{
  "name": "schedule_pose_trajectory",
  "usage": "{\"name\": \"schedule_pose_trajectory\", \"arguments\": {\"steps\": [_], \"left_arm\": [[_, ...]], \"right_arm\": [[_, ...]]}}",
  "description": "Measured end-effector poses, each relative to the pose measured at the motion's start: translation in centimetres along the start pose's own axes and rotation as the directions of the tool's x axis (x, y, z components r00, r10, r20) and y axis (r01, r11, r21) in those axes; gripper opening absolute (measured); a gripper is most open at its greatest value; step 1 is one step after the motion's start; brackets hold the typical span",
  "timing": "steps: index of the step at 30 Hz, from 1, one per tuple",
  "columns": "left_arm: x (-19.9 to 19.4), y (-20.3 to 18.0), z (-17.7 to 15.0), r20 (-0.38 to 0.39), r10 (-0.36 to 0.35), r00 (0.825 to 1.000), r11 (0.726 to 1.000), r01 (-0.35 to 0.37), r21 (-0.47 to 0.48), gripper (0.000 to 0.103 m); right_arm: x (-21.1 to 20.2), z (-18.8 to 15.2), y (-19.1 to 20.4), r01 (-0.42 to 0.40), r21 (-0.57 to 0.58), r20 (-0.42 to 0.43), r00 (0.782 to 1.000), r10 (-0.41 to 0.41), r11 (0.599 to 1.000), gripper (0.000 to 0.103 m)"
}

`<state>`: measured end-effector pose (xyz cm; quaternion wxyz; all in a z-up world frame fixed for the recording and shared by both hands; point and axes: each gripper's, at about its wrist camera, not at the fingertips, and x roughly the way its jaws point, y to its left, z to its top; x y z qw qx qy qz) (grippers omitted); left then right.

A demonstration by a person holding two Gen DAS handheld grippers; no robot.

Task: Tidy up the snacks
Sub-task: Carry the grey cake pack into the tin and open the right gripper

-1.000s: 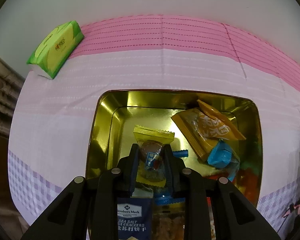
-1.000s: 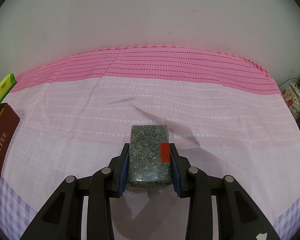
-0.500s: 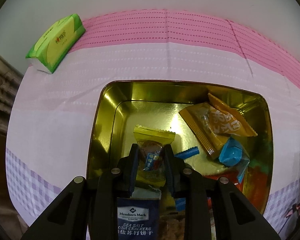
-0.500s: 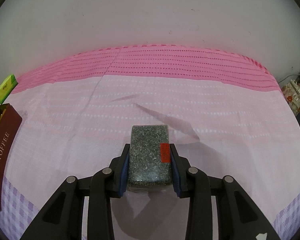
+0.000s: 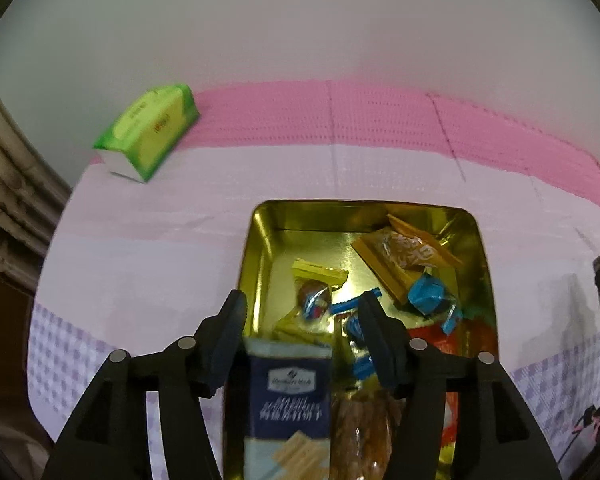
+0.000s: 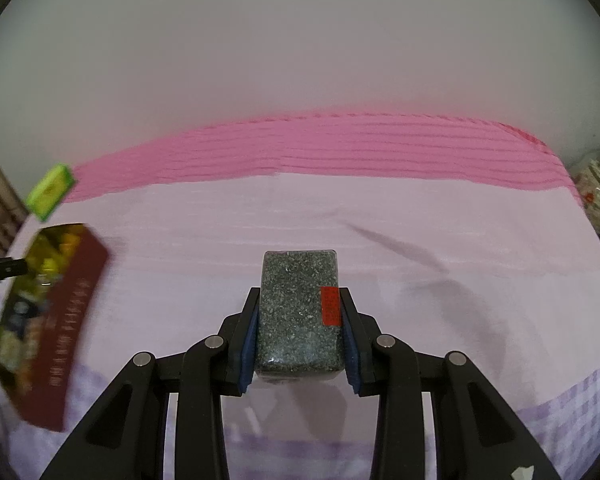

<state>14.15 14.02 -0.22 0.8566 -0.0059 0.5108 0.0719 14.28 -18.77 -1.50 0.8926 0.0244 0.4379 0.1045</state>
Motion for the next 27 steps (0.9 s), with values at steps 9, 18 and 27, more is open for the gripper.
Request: {"name": "schedule_pose_trajectory", "arguments": {"steps": [9,18,27], "left_arm": [[-3.7,2.6,-3.2,0.056,0.041,0.998,0.998,-0.039,-0.047,0.07],[-5.2,5.1,-5.9,0.058,0.101,0.993,0.99,-0.094,-0.108,0.072],[-5.2,7.3,-7.6,0.037,0.125,0.992,0.977,-0.116,-0.179,0.072]], "right_arm": [[-2.0,-0.3,11.2,-0.202,-0.141,-0.033,0.979,0.199,0.969,0.033],[-1.8,-2.1,20.8,-0.344,-0.251,-0.124,0.939,0.322,0.905,0.033],[0.6,-4.1,25.1,-0.37,-0.291,-0.211,0.924,0.318,0.882,0.033]]}}
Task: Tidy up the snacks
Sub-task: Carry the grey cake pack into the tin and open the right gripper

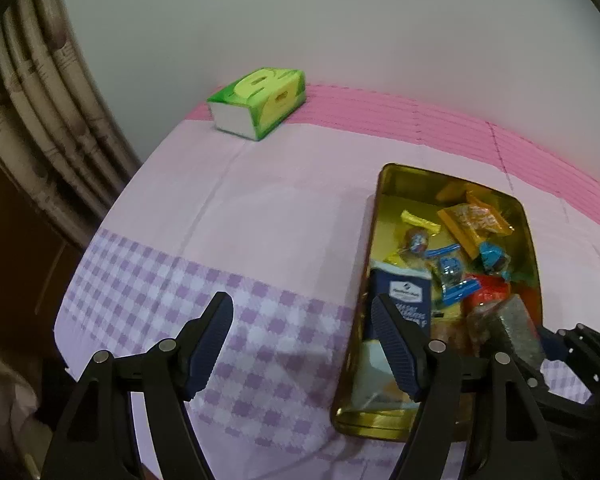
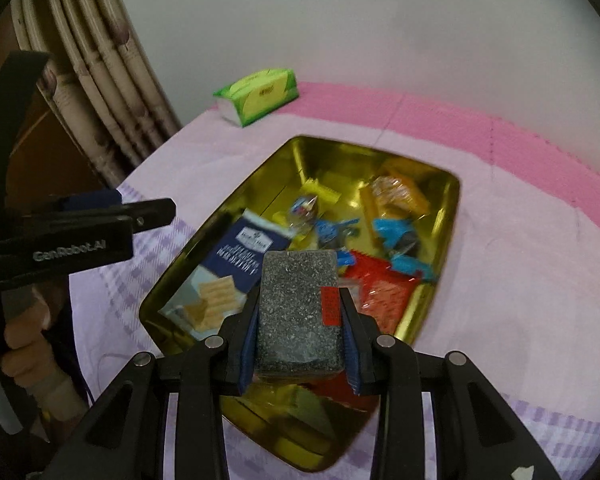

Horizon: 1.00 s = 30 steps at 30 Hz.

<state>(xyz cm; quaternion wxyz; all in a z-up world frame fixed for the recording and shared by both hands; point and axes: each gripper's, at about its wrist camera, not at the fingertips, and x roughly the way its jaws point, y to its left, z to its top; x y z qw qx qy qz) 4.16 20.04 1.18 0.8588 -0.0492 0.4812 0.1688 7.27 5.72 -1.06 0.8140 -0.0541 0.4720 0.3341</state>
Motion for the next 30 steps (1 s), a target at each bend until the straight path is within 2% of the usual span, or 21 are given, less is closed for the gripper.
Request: {"name": "schedule_pose_trajectory", "arguments": {"steps": [4,16,24,30], "left_arm": [[0.1,0.3,-0.4,-0.002,0.021,1.0,1.0,-0.021,-0.004,0.072],[-0.7,0.1,-1.2,0.014,0.034,0.999,0.999,-0.035,0.019,0.073],[-0.7,1.6,-1.9,-0.007,0.032,0.999,0.999,-0.032,-0.035,0.073],[-1.0,1.6,-2.6,-0.009,0.034,0.999,0.999,-0.035,-0.029,0.073]], "right_arm": [[1.3,0.0,0.0,0.023,0.006,-0.025,0.999,-0.023,1.0,0.033],[2.4,1.0,0.6,0.173,-0.069,-0.01,0.985,-0.174,0.983,0.033],[2.6,1.0,1.0,0.183,-0.071,-0.016,0.983,-0.185,0.98,0.034],[2.3,1.1,1.1,0.172,-0.045,-0.022,0.985,-0.173,0.984,0.036]]}}
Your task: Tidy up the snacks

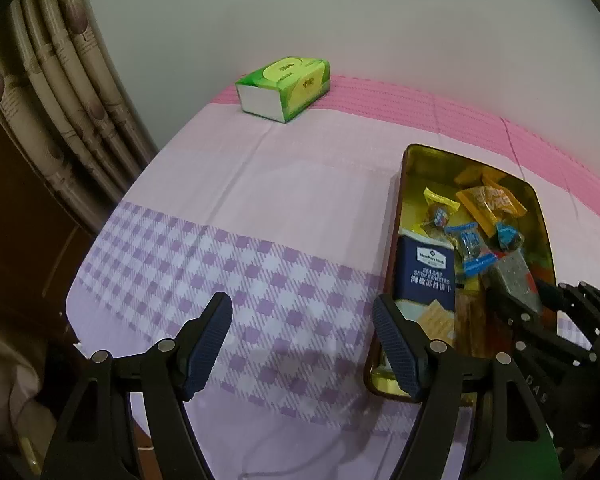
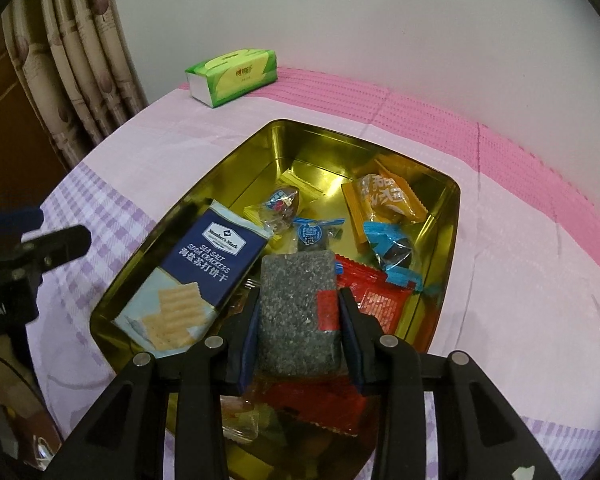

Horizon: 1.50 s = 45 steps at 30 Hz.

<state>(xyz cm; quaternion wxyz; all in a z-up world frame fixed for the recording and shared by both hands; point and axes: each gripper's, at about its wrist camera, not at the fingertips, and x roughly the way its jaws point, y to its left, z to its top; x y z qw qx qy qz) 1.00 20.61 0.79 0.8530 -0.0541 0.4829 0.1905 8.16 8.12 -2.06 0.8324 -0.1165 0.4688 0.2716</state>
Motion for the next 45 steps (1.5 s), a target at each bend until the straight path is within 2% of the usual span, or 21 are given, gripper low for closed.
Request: {"name": "schedule_pose_trajectory", "arguments": {"steps": [4,9,11,18,20,22,29,45], "left_arm": [[-0.2,-0.2,-0.3,-0.002,-0.002,1.0,1.0,0.002,0.006,0.073],[-0.7,-0.5,-0.7,0.003,-0.006,1.0,1.0,0.006,0.018,0.073],[-0.9,-0.7,-0.9,0.005,-0.007,1.0,1.0,0.007,0.022,0.073],[-1.7,-1.4,-1.5,0.007,-0.013,1.0,0.999,0.012,0.039,0.073],[-2.0,-1.6,-1.8,0.009,-0.012,1.0,0.999,0.011,0.048,0.073],[-2.1,-1.8,-2.0,0.008,-0.011,1.0,0.998,0.011,0.054,0.073],[-2.6,-2.5,-2.6,0.006,-0.018,1.0,0.997,0.017,0.069,0.073],[-3.1,-3.6,-3.2,0.008,-0.026,1.0,0.995,0.025,0.098,0.073]], "right_arm": [[-0.3,-0.1,0.1,-0.001,0.007,0.005,1.0,0.001,1.0,0.037],[-1.2,0.0,0.1,0.004,0.019,0.029,1.0,-0.005,1.0,0.045],[-1.8,0.0,0.0,0.003,0.032,0.035,0.999,-0.004,0.999,0.06],[-4.1,-1.0,-0.9,-0.005,0.103,0.037,0.999,0.001,0.995,0.075],[-4.7,-1.3,-1.1,-0.003,0.117,0.04,0.999,-0.002,0.993,0.086],[-5.2,-1.6,-1.2,-0.001,0.128,0.041,0.999,-0.005,0.992,0.09],[-5.9,-3.2,-1.4,0.015,0.143,0.022,1.0,-0.018,0.99,0.098],[-6.1,-4.7,-1.4,0.05,0.148,0.004,0.999,-0.051,0.988,0.099]]}}
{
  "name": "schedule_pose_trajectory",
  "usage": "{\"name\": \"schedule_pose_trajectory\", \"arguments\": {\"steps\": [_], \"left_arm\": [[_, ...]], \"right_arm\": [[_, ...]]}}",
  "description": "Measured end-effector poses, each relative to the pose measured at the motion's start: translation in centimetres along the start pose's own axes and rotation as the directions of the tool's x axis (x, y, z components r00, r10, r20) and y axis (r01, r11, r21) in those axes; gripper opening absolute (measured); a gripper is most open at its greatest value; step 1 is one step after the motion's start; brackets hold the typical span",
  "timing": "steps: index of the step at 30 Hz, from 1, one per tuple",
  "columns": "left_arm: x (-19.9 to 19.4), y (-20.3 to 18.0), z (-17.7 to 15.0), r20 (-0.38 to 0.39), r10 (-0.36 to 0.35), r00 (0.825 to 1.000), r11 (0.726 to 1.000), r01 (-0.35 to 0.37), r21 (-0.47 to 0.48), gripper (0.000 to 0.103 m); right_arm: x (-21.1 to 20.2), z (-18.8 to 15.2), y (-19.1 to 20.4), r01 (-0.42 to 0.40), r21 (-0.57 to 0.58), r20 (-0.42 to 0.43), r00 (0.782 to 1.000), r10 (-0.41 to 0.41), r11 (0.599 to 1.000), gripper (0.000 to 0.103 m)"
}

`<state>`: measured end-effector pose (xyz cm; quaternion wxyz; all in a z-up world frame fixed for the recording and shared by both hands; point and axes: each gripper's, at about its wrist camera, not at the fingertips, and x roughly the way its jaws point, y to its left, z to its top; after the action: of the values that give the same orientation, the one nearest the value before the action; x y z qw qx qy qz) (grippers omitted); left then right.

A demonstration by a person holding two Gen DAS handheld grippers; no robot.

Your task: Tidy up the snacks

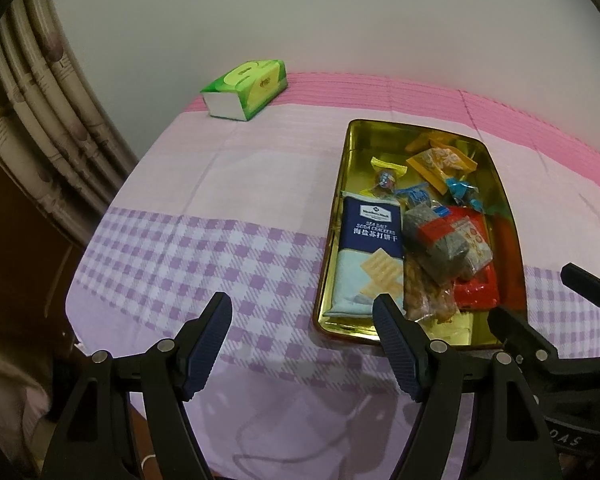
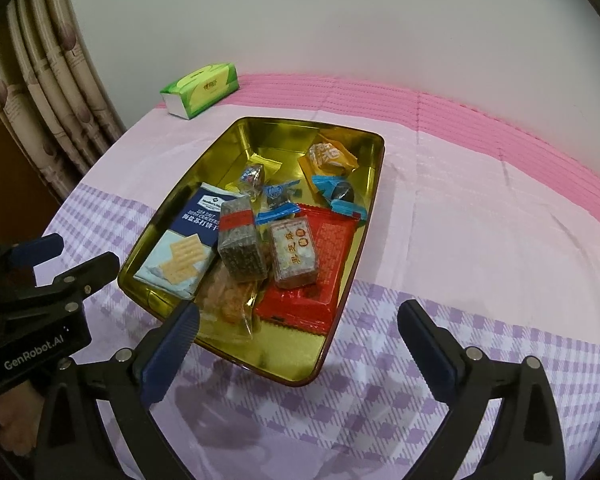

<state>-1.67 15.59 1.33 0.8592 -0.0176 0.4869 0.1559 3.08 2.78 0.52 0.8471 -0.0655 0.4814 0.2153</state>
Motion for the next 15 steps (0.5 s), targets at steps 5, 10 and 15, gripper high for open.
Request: {"name": "schedule_pose_trajectory", "arguments": {"steps": [5,10,15], "left_arm": [[0.02,-0.05,-0.08,0.0,0.0,1.0,1.0,0.0,0.001,0.073],[0.06,-0.06,-0.13,-0.001,-0.001,1.0,1.0,0.001,0.0,0.073],[0.07,-0.06,-0.17,-0.002,0.0,1.0,1.0,0.0,0.001,0.073]], "right_arm": [[0.13,-0.17,0.26,0.003,-0.015,-0.007,1.0,-0.003,1.0,0.099],[0.34,-0.29,0.51,0.003,-0.028,-0.015,1.0,-0.004,1.0,0.099],[0.66,-0.37,0.56,0.0,-0.032,-0.028,1.0,-0.001,0.999,0.099]]}}
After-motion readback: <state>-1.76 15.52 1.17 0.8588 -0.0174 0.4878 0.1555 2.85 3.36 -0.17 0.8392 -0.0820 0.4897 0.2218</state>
